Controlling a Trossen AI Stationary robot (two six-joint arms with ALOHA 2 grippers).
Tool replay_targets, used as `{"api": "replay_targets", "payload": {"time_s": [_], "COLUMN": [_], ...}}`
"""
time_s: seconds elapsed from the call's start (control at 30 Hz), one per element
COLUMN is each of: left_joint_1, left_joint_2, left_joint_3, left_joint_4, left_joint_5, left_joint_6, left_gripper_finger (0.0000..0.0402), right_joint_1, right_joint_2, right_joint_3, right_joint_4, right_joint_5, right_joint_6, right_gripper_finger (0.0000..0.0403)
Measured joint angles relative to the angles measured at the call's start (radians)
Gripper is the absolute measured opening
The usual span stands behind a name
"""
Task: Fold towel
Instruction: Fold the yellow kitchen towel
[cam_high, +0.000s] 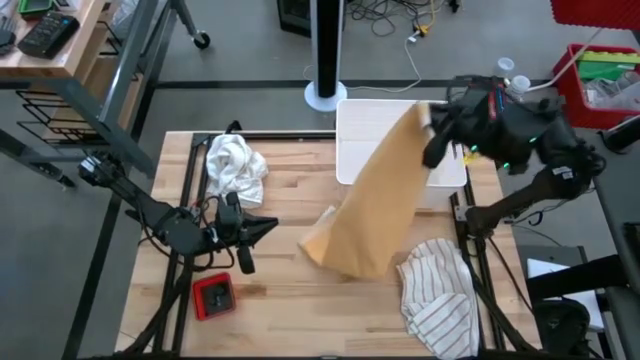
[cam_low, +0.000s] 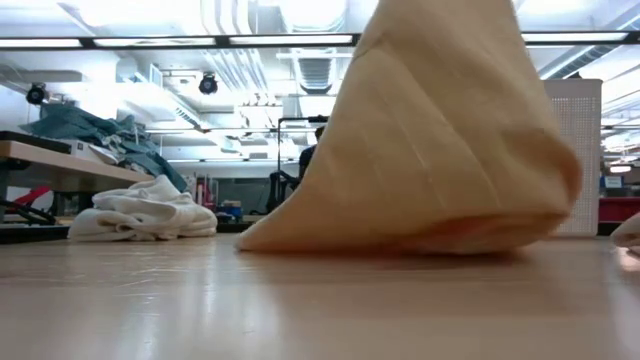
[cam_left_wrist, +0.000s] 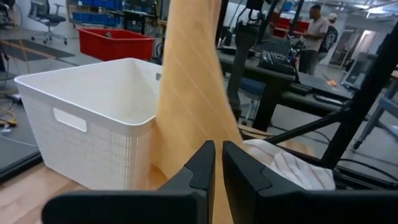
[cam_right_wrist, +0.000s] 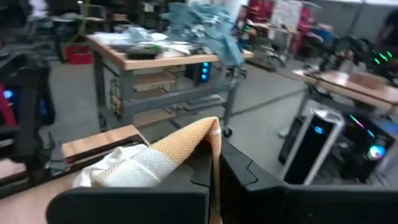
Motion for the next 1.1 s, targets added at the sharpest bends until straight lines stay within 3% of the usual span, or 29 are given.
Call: {"api": "replay_targets", "payload": {"time_s": [0.1, 0.17, 0.27, 0.37, 0.53, 0.7, 0.8, 0.9, 1.1], "left_joint_1": [0.000, 0.000, 0.000, 0.005, 0.015, 0.024, 0.032, 0.058, 0.111], "left_joint_2": [-0.004, -0.005, -0.005, 0.007, 0.056, 0.112, 0.153, 0.204, 0.280], "left_joint_3": [0.000, 0.000, 0.000, 0.000, 0.000, 0.000, 0.000, 0.000, 0.000], "left_joint_4": [0.000, 0.001, 0.000, 0.001, 0.000, -0.005, -0.005, -0.006, 0.028], "left_joint_5": [0.000, 0.000, 0.000, 0.000, 0.000, -0.006, -0.062, -0.150, -0.154], "left_joint_6": [0.006, 0.018, 0.023, 0.028, 0.053, 0.134, 0.178, 0.159, 0.108], "left_gripper_finger": [0.0020, 0.0020, 0.0020, 0.0020, 0.0020, 0.0027, 0.0034, 0.0042, 0.0082], "right_joint_1": [-0.009, -0.008, -0.008, 0.003, 0.010, 0.010, 0.010, 0.010, 0.031], "right_joint_2": [0.001, 0.008, 0.029, 0.066, 0.150, 0.237, 0.267, 0.285, 0.293], "right_joint_3": [0.047, 0.056, 0.042, 0.002, -0.011, 0.061, 0.096, 0.136, 0.199], "right_joint_4": [-0.118, -0.183, -0.185, -0.032, 0.209, 0.236, 0.238, 0.242, 0.243], "right_joint_5": [-0.004, -0.068, -0.309, -0.595, -0.884, -0.928, -0.939, -1.010, -1.086], "right_joint_6": [0.091, 0.163, 0.207, 0.180, 0.142, 0.090, 0.074, 0.075, 0.070], "right_gripper_finger": [0.0000, 0.0000, 0.0000, 0.0000, 0.0000, 0.0000, 0.0000, 0.0000, 0.0000]}}
